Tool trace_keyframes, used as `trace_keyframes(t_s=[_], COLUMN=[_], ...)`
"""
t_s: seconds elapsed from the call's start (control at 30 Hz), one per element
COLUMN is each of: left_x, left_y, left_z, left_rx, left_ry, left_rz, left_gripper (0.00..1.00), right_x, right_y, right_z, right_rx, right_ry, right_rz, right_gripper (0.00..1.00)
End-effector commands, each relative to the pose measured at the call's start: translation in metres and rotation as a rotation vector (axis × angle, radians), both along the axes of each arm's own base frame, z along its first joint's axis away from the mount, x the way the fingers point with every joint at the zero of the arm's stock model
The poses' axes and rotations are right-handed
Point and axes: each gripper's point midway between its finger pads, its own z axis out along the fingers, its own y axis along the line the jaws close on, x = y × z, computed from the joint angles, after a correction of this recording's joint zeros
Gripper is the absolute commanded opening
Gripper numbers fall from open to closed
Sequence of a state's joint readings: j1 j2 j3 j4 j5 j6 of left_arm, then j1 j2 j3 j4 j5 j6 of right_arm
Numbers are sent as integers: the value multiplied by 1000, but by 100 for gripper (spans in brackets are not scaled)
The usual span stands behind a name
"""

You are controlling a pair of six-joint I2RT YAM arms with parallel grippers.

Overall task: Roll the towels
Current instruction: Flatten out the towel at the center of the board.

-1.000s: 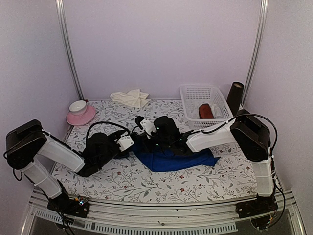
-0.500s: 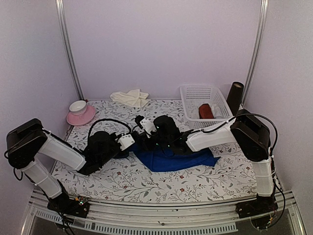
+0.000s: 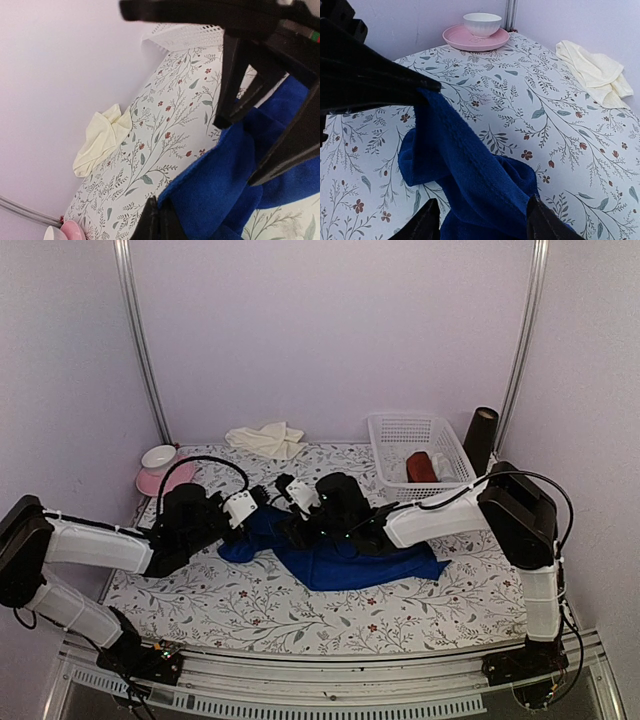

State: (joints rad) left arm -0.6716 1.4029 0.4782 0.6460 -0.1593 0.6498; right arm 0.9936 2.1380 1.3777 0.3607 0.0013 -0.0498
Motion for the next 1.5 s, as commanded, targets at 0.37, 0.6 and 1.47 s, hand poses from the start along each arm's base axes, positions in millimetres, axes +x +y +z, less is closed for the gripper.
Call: trace_keyframes(t_s=[0.37, 0.6, 1.47], left_x=[-12, -9, -2], left_y=[71, 104, 130], left_z=[13, 27, 21], left_rx=[-67, -102, -144], left_ry=[200, 187, 219], left_rz=[11, 85, 156], left_gripper=[0, 0, 0], right_x=[3, -7, -6], right_y=[-127, -217, -284], right_z=[37, -20, -77], right_rx=[-273, -354, -282], right_ry=[41, 304, 613], right_rz=[-227, -406, -504], right_gripper=[81, 78, 39])
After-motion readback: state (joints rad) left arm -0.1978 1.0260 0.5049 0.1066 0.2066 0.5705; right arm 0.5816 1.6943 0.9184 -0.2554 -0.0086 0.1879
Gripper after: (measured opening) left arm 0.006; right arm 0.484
